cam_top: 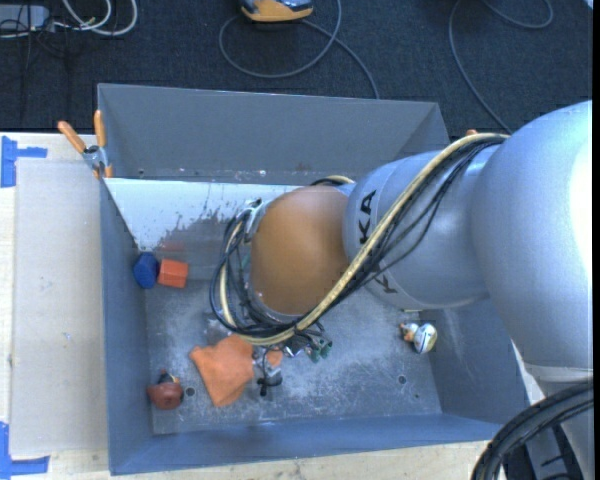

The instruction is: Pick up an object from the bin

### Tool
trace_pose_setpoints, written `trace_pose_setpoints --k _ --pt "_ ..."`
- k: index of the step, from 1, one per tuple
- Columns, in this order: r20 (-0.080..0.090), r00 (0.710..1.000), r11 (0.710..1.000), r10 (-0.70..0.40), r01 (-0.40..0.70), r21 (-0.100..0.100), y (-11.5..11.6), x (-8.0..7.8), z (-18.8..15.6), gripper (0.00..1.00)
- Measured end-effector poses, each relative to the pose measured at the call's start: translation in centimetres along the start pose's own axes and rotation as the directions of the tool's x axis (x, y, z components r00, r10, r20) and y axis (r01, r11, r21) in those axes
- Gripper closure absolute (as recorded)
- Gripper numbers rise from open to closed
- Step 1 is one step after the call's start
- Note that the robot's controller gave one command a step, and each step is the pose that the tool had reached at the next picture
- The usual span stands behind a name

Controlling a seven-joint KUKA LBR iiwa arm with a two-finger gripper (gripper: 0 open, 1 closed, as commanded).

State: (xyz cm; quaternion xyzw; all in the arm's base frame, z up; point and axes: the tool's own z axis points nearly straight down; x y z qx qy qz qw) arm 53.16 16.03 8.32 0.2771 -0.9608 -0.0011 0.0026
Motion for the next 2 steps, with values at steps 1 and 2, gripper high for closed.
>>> trace_pose_setpoints --k 1,2 --pt "0.005 0.980 0.980 -0.197 0.197 0.004 -4.74 -1.49 1.33 1.00" --pt "0.005 0.981 0.981 -0.196 0.196 0.004 -4.74 -1.49 1.33 1.00"
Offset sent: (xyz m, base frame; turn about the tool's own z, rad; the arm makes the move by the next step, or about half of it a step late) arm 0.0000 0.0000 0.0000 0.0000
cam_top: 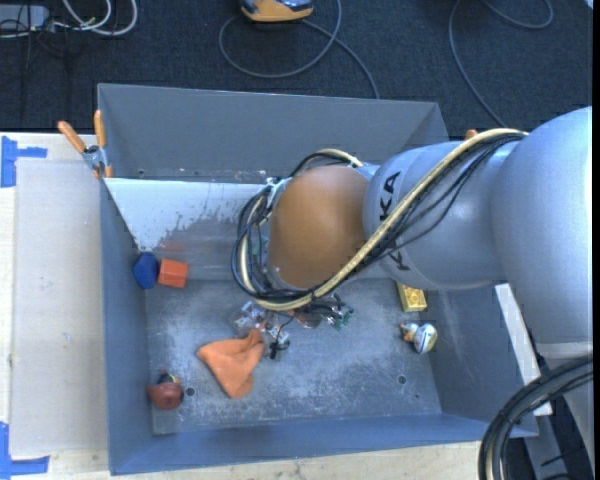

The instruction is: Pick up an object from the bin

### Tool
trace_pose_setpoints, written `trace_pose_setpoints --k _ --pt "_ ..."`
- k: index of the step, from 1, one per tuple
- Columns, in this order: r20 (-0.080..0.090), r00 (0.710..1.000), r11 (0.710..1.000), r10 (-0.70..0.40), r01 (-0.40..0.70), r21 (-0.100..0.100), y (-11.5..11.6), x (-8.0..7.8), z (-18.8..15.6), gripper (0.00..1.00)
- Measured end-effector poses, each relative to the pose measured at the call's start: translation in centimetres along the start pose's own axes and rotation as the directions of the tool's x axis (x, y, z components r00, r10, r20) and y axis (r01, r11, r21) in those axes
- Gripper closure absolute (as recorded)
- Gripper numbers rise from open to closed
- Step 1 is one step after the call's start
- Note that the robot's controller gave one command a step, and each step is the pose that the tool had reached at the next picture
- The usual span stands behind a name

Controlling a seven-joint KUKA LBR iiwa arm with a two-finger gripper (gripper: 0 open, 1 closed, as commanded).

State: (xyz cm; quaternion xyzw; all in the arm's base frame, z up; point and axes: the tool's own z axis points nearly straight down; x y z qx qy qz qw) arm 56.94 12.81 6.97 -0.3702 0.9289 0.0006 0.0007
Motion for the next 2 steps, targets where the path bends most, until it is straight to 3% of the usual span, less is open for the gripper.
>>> trace_pose_setpoints --k 2 --pt "0.002 1.000 1.000 0.010 -0.010 0.001 -2.6 -2.1 -0.2 1.00"
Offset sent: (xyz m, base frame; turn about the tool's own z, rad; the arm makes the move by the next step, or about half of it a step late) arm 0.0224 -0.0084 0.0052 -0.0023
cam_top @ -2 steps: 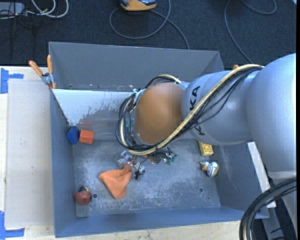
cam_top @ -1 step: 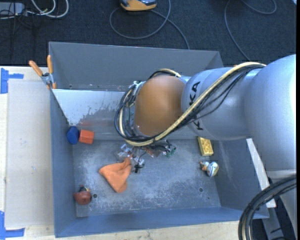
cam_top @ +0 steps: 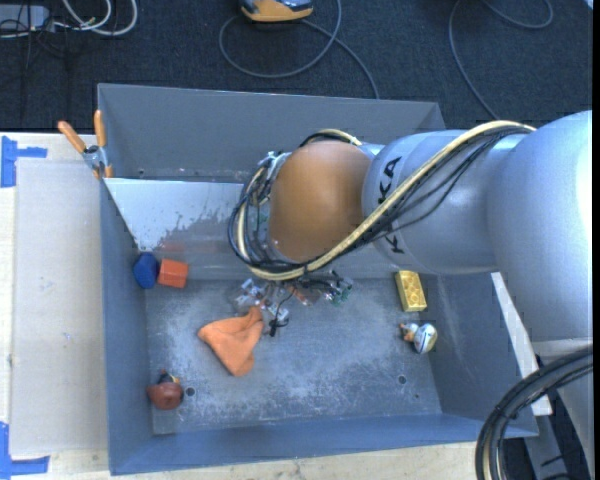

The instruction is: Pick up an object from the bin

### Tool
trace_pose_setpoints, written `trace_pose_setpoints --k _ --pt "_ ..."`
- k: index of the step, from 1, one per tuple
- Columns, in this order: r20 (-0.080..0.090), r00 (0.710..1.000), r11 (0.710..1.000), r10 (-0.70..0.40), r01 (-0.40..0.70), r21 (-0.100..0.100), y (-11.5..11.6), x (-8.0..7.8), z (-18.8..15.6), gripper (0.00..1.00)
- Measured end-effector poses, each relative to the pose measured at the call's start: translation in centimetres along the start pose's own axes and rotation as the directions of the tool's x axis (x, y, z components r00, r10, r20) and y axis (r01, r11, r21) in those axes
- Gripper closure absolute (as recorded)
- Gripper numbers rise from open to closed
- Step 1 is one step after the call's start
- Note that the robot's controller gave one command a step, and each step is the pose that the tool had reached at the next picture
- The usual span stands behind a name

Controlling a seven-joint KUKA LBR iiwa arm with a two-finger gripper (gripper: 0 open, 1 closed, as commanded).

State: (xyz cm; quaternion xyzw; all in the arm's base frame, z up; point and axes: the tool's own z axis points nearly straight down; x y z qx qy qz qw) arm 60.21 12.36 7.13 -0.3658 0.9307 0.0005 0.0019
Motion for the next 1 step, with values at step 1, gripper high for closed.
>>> trace_pose_setpoints --k 1 --pt "-0.001 1.000 1.000 -0.011 0.011 -0.003 1.66 0.43 -10.18 1.00"
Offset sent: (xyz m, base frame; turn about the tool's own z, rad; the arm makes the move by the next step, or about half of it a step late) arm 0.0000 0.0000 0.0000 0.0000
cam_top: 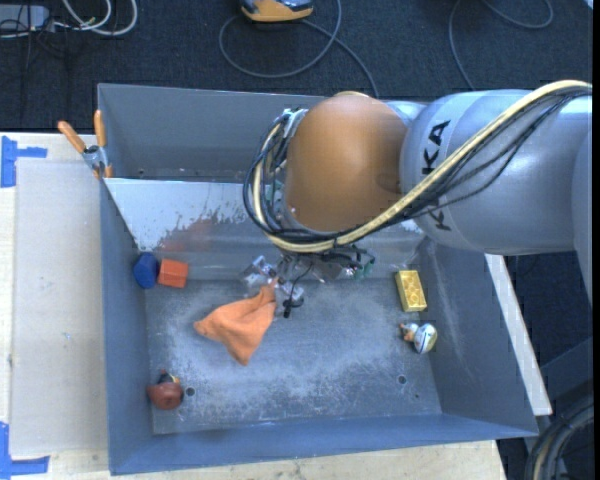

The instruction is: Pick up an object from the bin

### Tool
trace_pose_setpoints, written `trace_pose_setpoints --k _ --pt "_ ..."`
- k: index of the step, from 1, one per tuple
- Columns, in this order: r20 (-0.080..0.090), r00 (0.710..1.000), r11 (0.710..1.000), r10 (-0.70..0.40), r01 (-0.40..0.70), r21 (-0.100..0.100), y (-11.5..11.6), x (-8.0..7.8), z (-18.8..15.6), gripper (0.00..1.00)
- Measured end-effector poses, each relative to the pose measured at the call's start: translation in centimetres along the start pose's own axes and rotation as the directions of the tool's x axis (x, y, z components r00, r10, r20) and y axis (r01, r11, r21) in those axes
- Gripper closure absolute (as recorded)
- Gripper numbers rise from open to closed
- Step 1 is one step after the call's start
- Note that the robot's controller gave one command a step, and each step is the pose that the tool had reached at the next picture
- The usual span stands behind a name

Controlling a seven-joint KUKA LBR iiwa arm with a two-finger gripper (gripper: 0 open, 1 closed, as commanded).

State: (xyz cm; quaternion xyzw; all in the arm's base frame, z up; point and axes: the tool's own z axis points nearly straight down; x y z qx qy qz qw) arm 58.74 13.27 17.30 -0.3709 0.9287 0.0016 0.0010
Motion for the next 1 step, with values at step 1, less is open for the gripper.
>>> trace_pose_setpoints --k 1 --pt "0.000 1.000 1.000 0.001 -0.001 0.000 -0.01 0.01 0.01 1.00"
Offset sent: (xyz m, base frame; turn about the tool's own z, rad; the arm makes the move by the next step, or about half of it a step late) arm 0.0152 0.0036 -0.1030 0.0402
